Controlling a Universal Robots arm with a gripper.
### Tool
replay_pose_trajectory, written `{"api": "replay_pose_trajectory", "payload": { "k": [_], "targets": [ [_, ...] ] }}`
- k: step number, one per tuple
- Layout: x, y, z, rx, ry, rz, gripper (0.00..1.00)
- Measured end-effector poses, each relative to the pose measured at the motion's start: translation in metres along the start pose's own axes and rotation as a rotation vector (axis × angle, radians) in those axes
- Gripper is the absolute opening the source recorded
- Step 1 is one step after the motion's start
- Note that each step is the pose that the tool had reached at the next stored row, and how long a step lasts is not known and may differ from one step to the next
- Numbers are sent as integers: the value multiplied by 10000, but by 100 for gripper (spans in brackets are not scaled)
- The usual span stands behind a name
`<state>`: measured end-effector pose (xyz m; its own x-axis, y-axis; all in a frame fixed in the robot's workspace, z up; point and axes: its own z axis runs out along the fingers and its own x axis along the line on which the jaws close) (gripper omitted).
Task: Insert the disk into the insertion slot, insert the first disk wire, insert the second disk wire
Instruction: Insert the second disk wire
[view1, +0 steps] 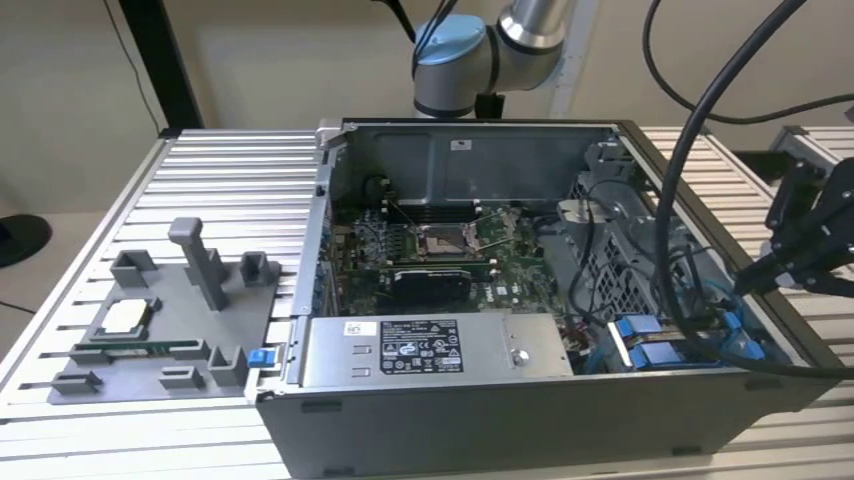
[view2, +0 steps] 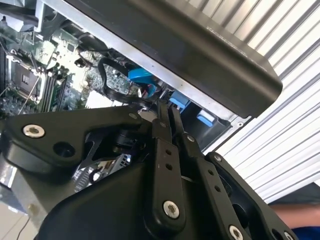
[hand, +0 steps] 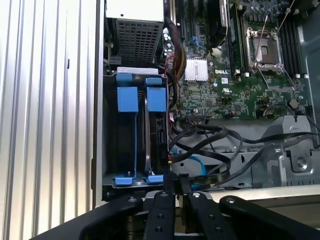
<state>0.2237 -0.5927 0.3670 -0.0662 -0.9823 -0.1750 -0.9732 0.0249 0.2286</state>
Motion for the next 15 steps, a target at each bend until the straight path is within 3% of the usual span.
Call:
{"api": "replay_pose_trajectory", "payload": {
  "k": [6,15],
  "targets": [
    [-39,111,-52,44,-3,1,0],
    [-71,354,-22,156,3,-17,0]
  ]
}}
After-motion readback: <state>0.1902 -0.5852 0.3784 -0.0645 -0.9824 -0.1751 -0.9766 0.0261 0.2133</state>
